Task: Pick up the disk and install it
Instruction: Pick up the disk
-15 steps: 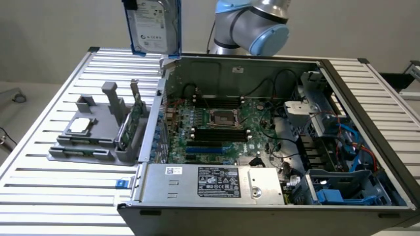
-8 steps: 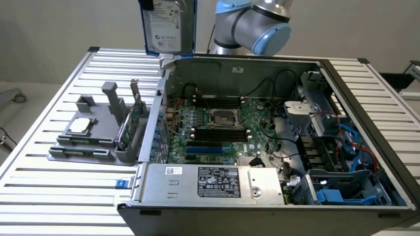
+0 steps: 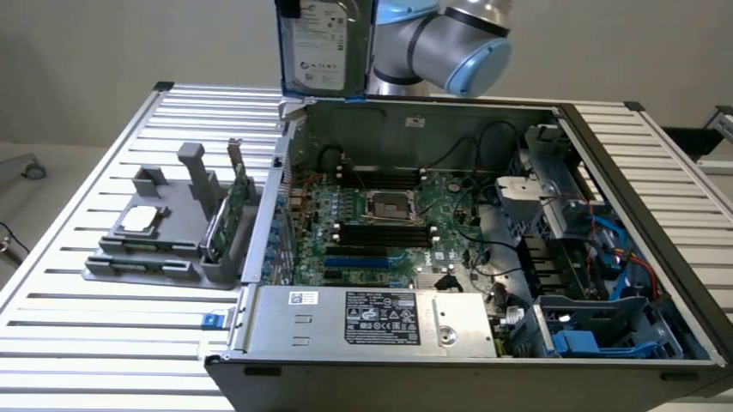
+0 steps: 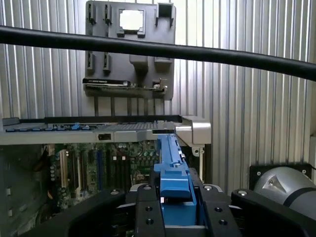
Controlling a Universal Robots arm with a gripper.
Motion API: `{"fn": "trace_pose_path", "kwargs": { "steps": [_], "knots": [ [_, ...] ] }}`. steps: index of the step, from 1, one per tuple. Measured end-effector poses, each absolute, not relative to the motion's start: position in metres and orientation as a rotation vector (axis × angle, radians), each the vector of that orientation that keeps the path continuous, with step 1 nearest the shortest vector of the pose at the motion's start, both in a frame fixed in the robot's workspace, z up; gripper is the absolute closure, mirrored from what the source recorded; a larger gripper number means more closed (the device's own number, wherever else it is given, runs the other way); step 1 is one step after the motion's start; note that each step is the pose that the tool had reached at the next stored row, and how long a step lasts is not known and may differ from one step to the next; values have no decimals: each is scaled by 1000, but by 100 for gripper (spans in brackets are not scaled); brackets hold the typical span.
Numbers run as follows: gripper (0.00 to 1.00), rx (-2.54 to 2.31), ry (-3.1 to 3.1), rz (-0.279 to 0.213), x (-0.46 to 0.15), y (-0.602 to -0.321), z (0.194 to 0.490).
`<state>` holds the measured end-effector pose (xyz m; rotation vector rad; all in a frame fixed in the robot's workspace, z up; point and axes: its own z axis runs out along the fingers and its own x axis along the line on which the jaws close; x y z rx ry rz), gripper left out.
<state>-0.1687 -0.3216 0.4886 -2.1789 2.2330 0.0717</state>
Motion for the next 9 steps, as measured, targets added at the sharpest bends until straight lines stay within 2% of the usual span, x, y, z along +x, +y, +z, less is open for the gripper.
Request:
{"fn": "trace_pose_path", "kwargs": {
  "steps": [9],
  "knots": [
    [67,-2176,2230,77,-128,-331,494]
  ]
}}
